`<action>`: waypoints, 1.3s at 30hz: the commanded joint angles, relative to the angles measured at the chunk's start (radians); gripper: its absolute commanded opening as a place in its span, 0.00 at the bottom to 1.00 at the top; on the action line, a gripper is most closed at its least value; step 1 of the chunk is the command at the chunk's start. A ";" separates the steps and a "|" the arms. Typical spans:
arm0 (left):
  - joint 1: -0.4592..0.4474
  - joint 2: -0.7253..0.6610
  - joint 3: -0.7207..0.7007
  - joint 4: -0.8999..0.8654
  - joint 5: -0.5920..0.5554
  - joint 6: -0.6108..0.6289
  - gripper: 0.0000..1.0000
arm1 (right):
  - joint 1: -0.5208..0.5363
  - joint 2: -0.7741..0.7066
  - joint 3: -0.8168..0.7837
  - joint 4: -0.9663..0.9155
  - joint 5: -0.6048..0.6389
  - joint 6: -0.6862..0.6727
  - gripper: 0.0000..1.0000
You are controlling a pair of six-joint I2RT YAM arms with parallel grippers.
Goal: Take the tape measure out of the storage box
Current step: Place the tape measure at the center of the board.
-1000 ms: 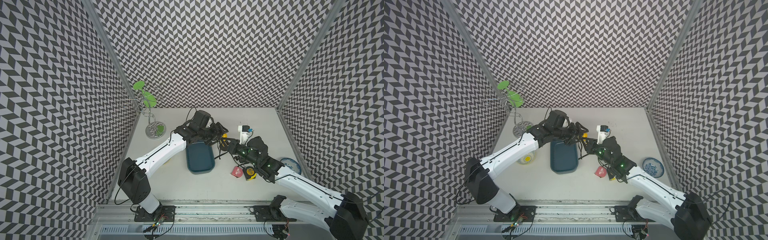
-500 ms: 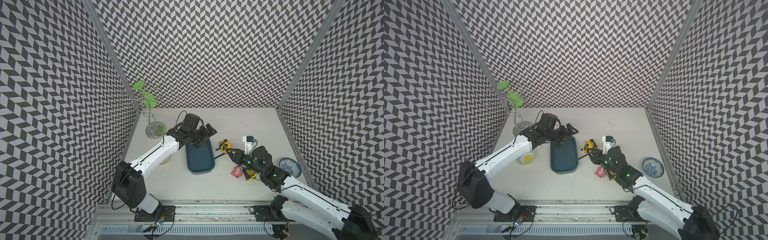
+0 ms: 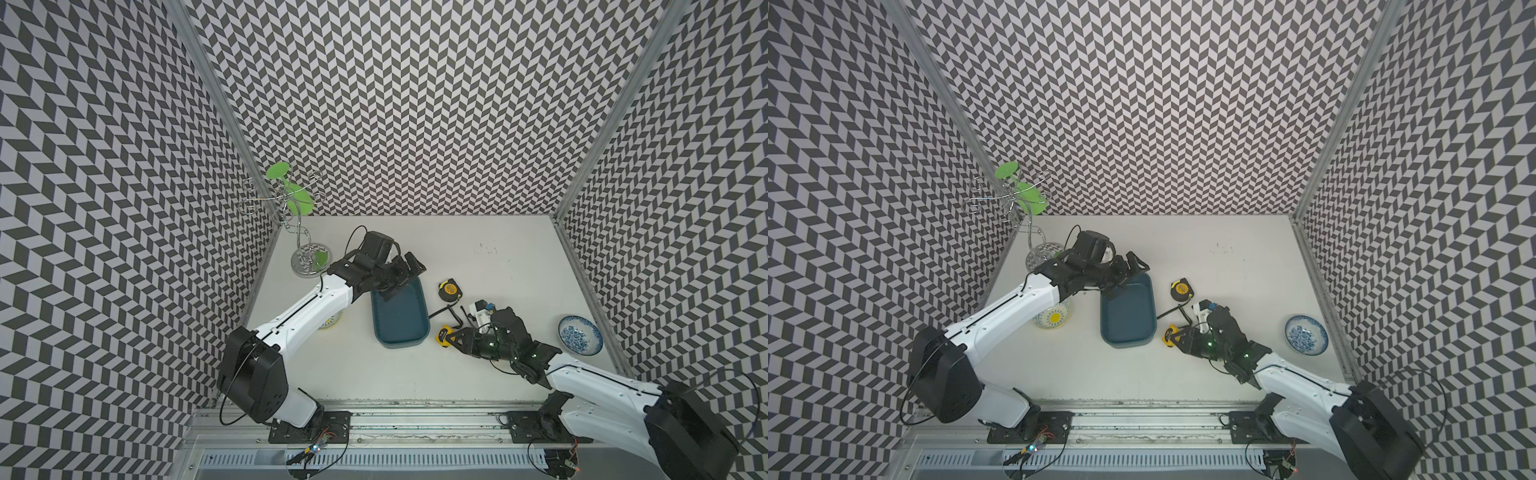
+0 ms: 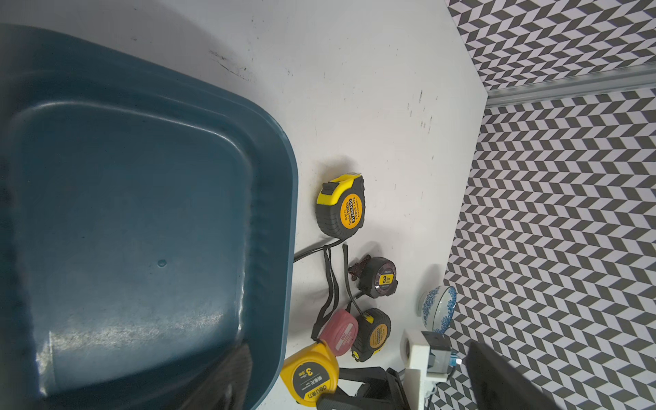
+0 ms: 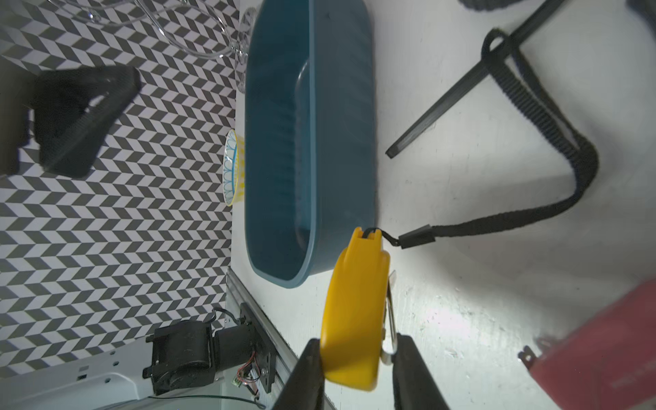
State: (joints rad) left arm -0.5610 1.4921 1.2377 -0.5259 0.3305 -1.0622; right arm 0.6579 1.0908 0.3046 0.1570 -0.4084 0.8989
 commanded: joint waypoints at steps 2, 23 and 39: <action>0.010 -0.016 -0.007 -0.017 -0.002 0.036 1.00 | -0.004 0.031 -0.037 0.147 -0.081 0.010 0.09; 0.108 -0.134 -0.094 -0.017 0.022 0.119 1.00 | -0.004 0.111 0.039 -0.080 -0.061 -0.054 0.51; 0.249 -0.302 -0.198 -0.051 -0.196 0.430 1.00 | -0.020 0.030 0.303 -0.446 0.147 -0.203 0.88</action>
State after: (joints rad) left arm -0.3367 1.2217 1.0737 -0.5858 0.2043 -0.7441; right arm 0.6521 1.1450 0.5640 -0.2413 -0.3431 0.7506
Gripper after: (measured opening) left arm 0.997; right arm 0.871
